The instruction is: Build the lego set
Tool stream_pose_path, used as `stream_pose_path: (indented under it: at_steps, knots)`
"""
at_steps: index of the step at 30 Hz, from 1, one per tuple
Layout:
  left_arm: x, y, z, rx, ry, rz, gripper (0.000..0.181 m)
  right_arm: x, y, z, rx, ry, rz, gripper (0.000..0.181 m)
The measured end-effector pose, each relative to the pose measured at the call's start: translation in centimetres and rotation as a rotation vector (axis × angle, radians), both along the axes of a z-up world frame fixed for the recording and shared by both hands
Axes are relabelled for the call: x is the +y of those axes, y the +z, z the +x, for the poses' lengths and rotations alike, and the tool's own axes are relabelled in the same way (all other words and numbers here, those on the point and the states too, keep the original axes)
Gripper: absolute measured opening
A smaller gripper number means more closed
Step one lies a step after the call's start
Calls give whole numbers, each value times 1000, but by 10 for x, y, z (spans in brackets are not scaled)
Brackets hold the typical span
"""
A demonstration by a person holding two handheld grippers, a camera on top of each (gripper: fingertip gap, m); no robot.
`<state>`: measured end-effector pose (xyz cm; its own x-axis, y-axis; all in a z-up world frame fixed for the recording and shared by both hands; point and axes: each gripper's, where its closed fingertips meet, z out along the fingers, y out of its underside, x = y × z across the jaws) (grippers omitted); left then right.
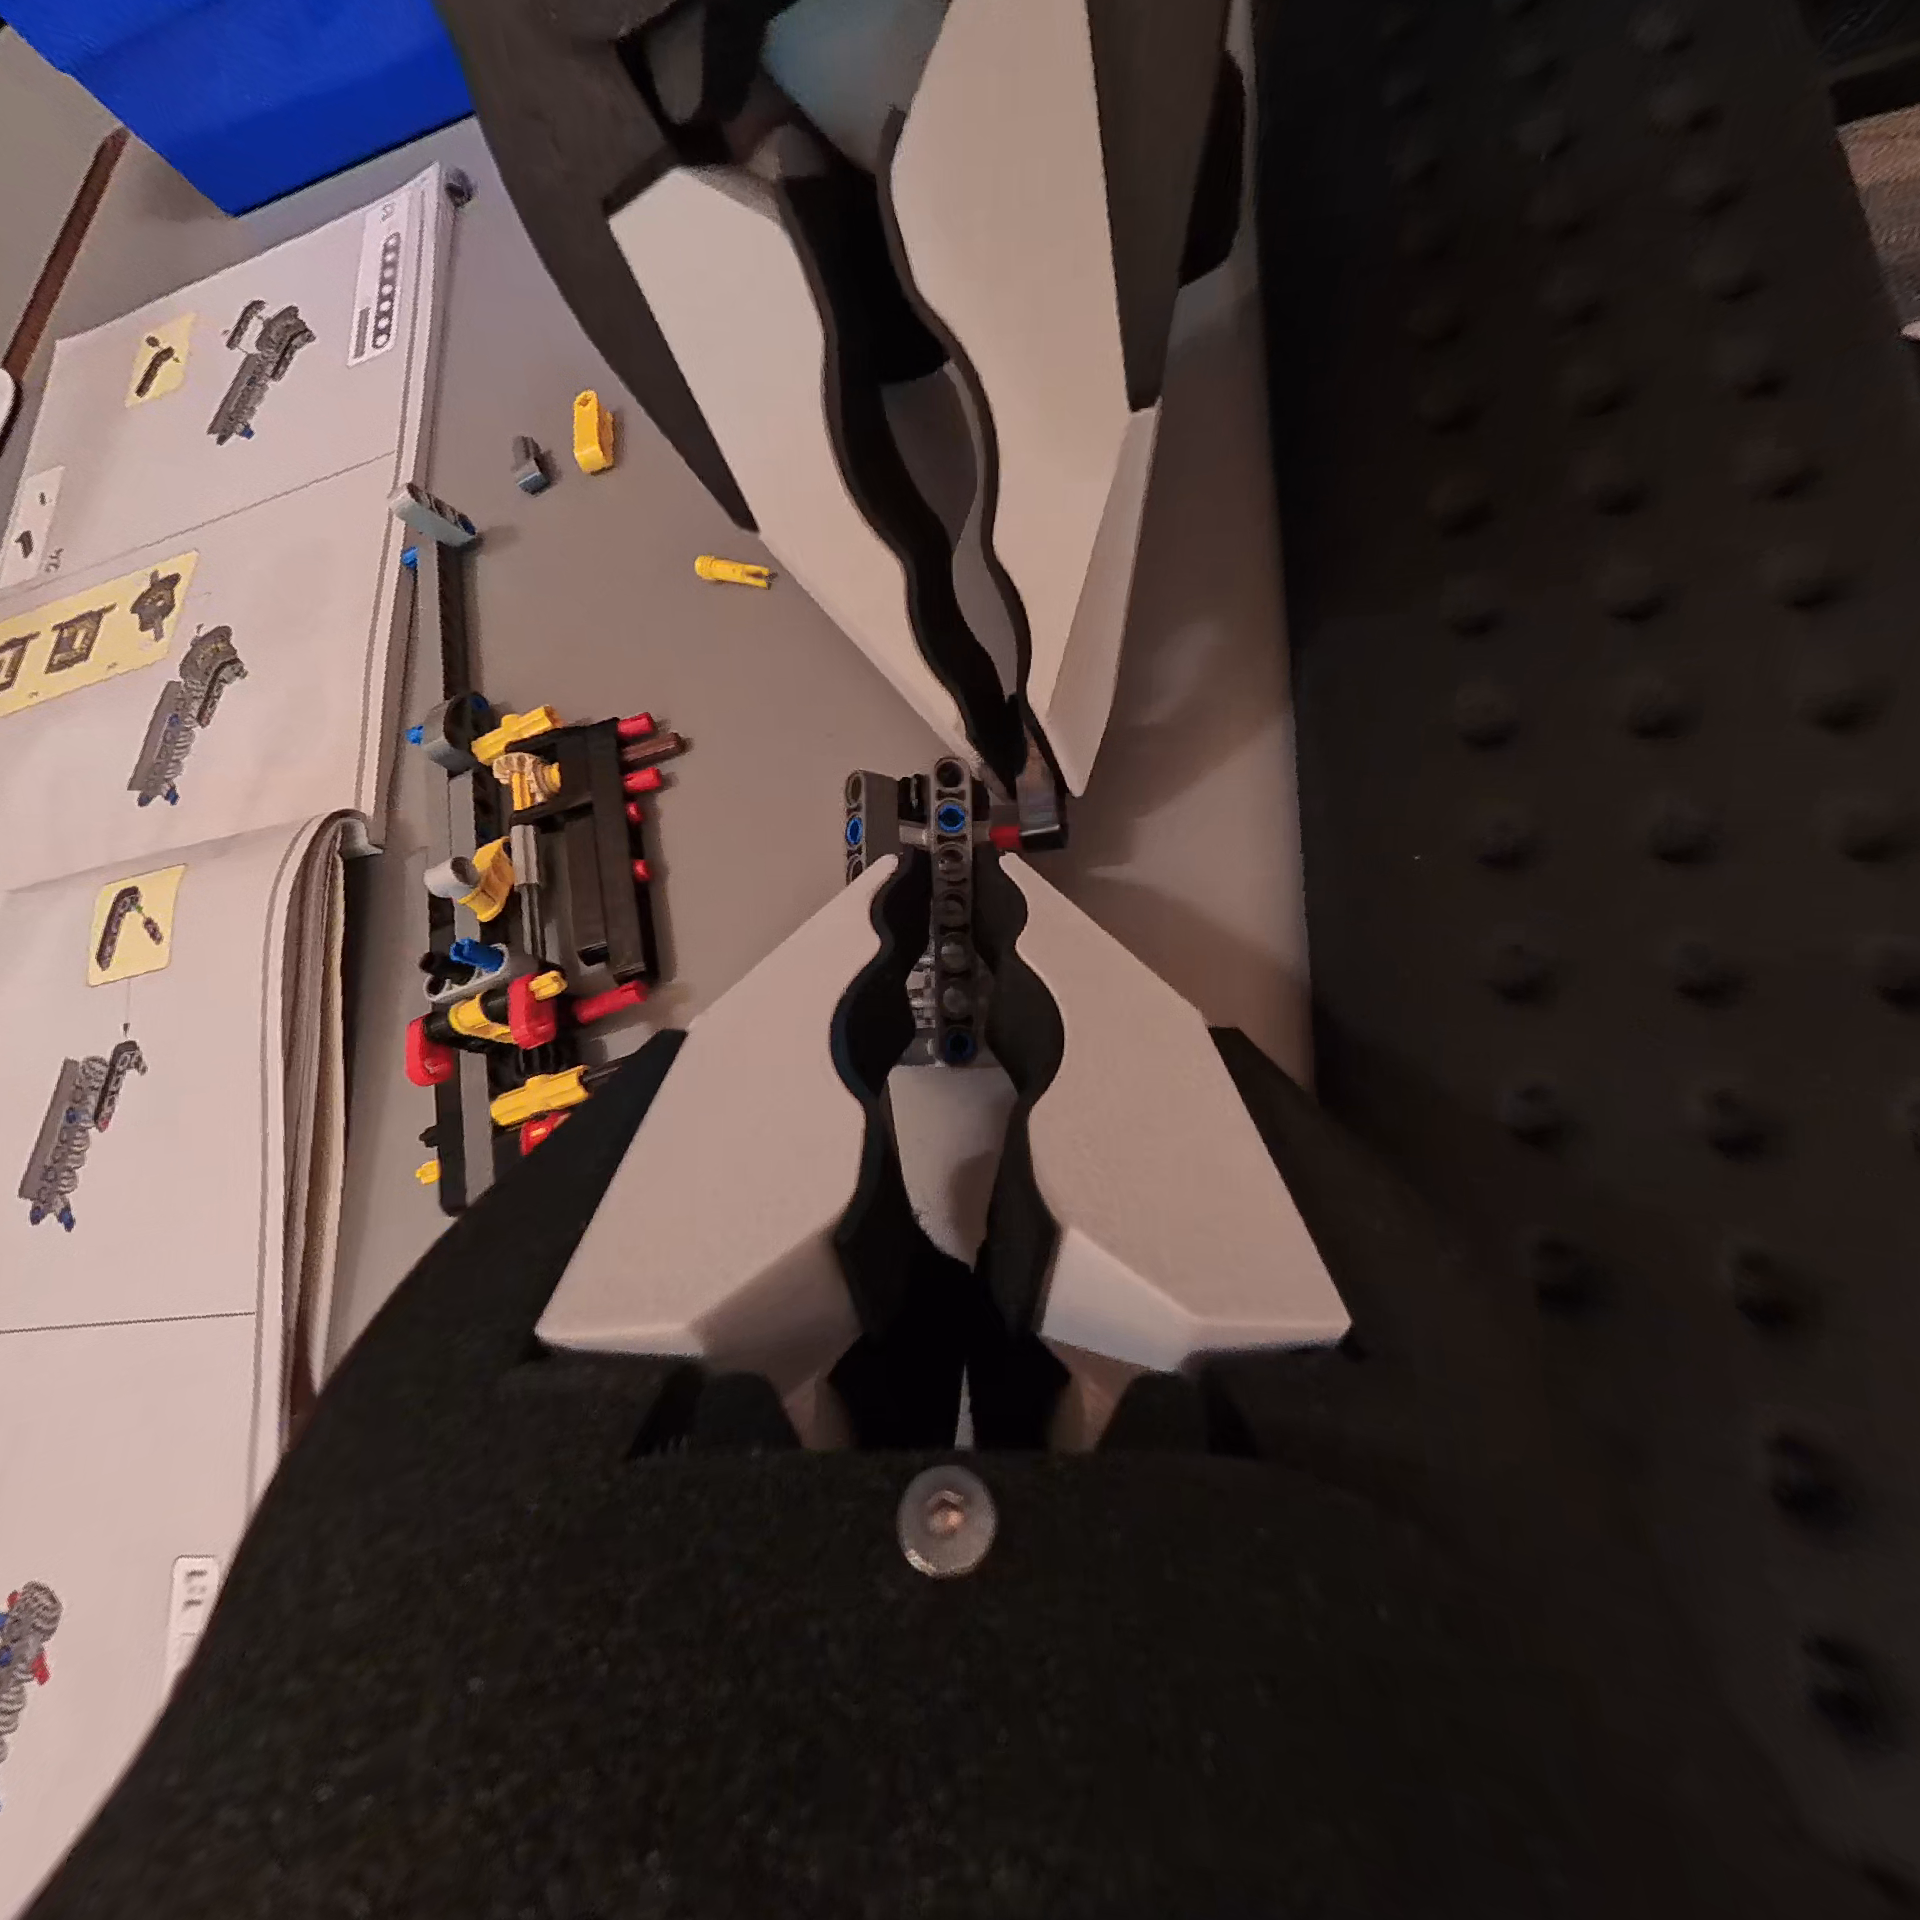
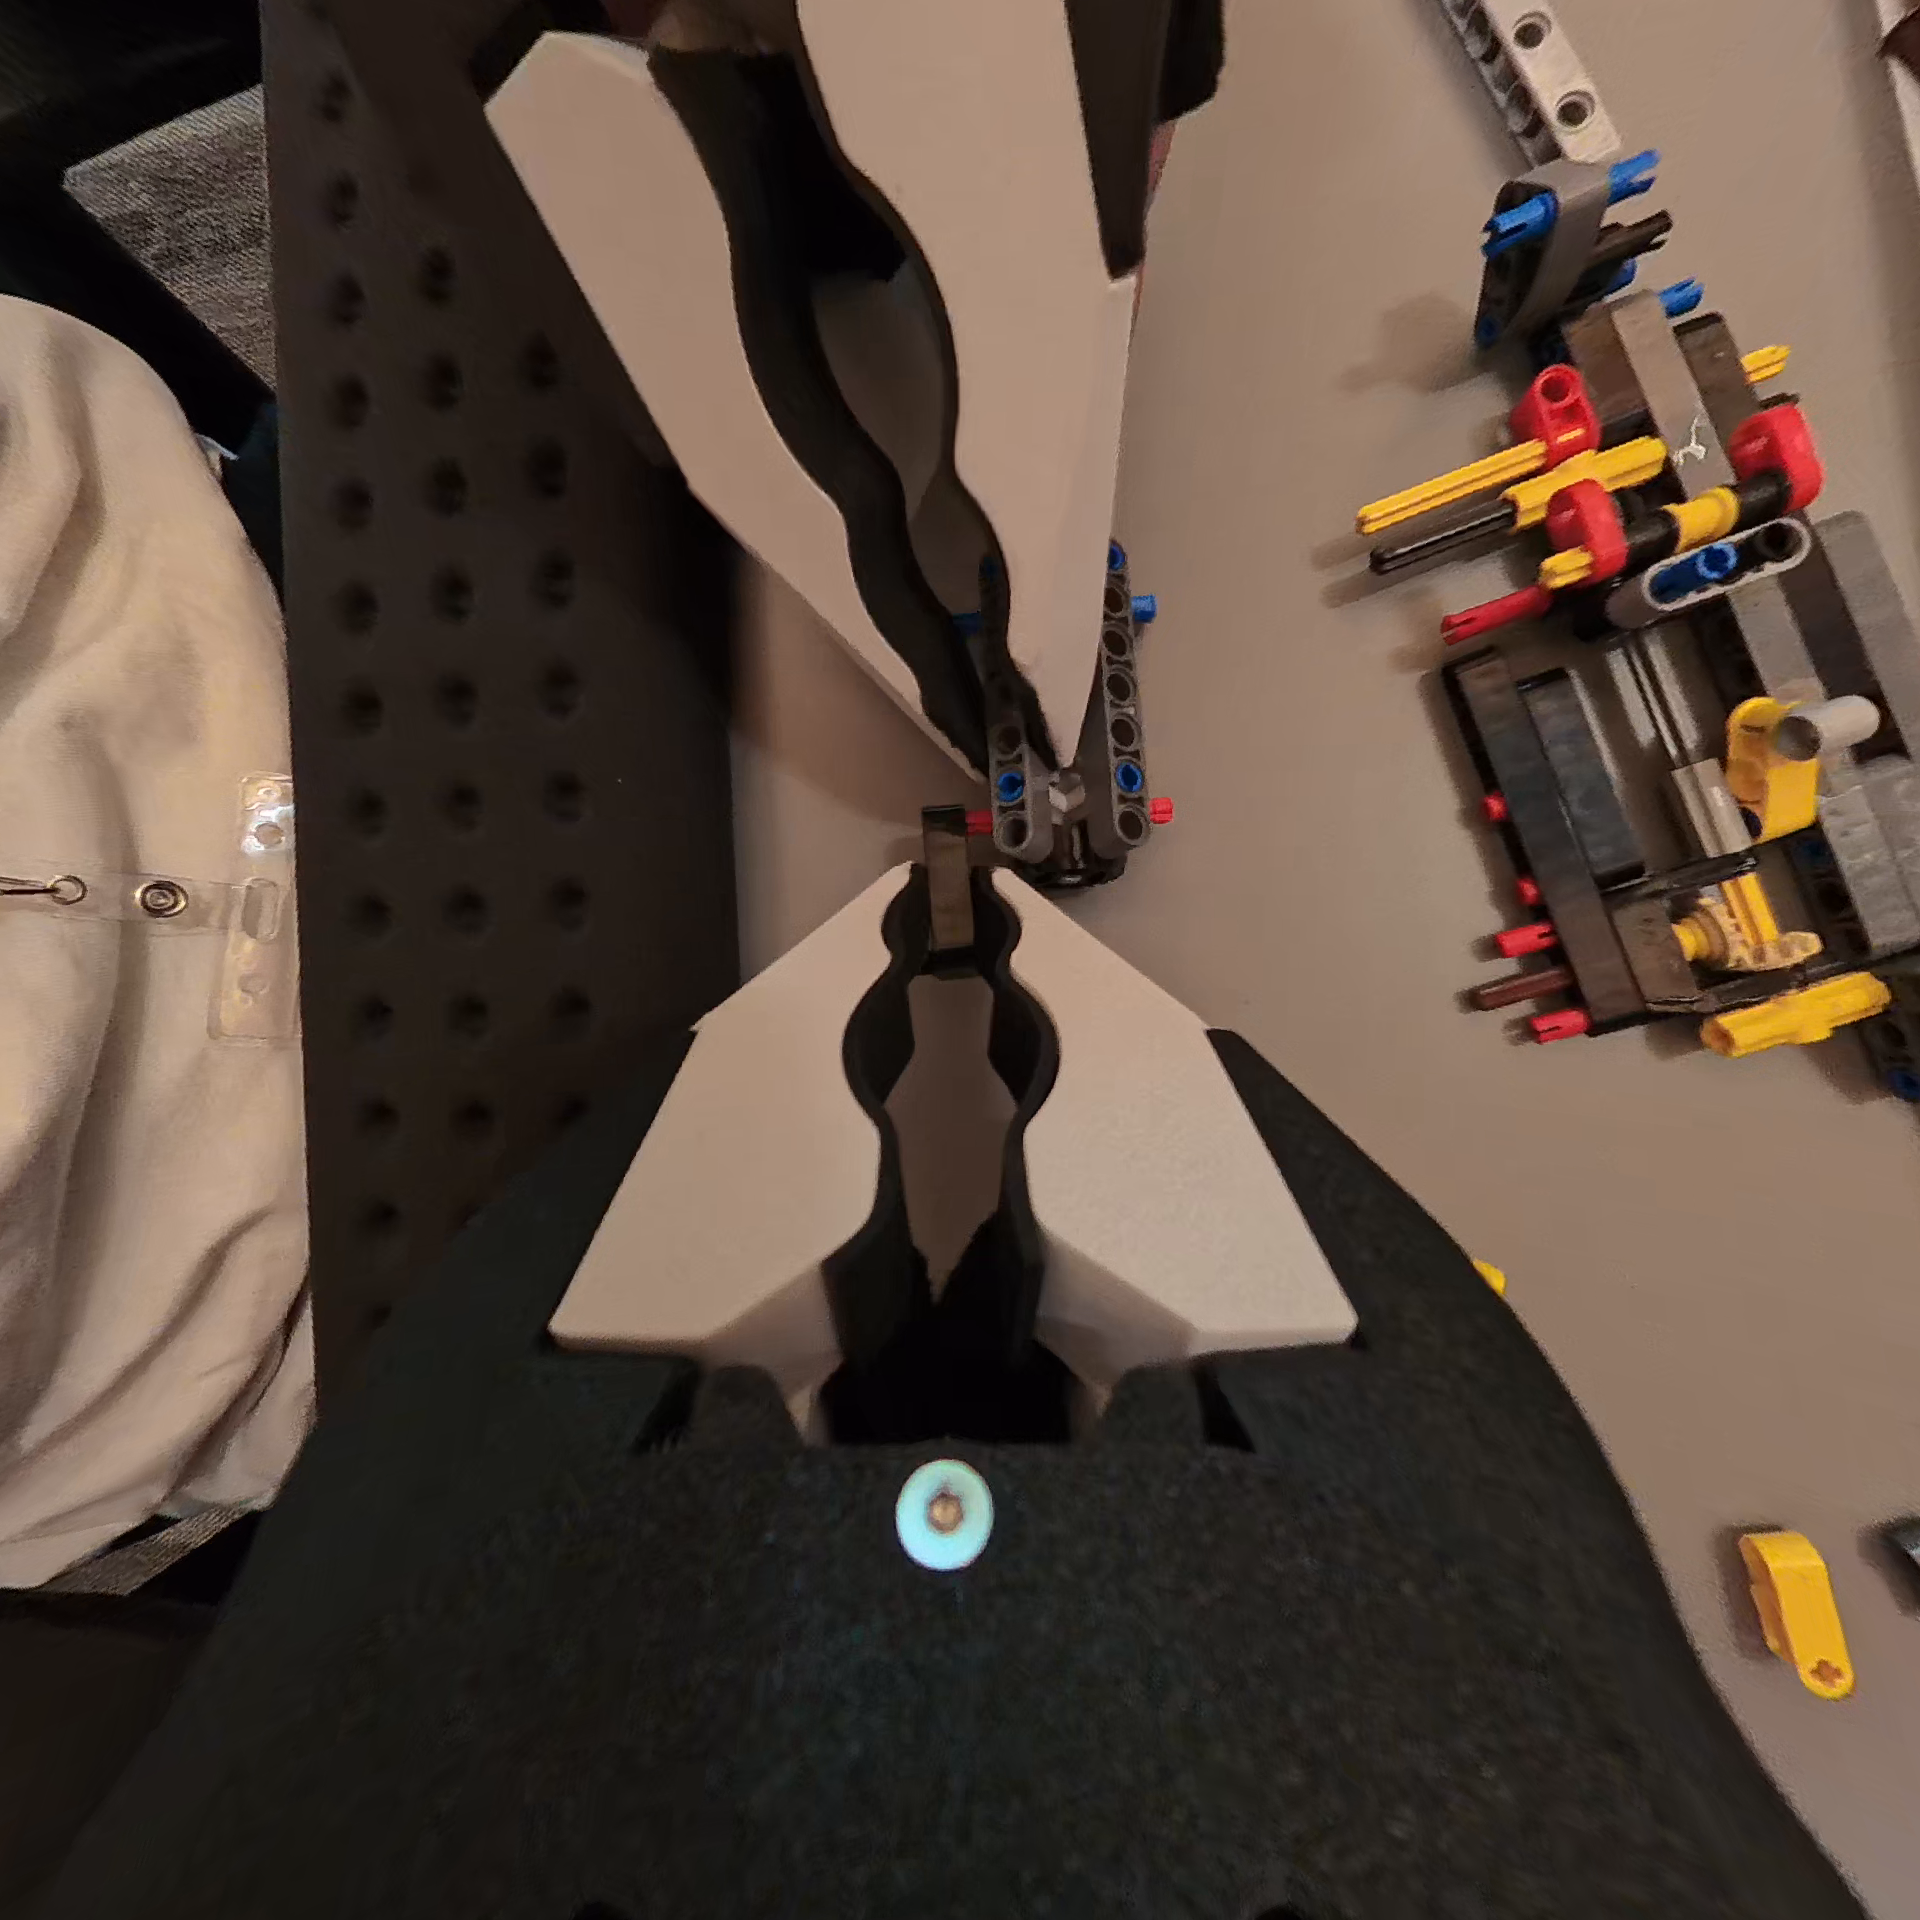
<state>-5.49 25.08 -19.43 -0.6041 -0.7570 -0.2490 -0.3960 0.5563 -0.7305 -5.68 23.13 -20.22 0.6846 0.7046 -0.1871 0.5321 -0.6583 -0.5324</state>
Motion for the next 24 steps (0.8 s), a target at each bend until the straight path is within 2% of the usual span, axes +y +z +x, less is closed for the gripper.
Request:
stream_pose_path:
  at_steps: [4,9,12,17,24]
  knots:
    - [1,-1,0,5,6,11,7,2,-3,1,-22,-9,8,7]
    - [7,0,2,21,42,-20,7,10,-4,2,-189,22,164,7]
    - [10,4,3,17,60,-49,7,13,2,3,-195,19,246,8]
    - [10,2,2,34,57,-62,7,11,4,4,-143,-8,265,8]
    - [1,0,-3,41,-1,-58,7,3,0,-3,50,-3,131,7]
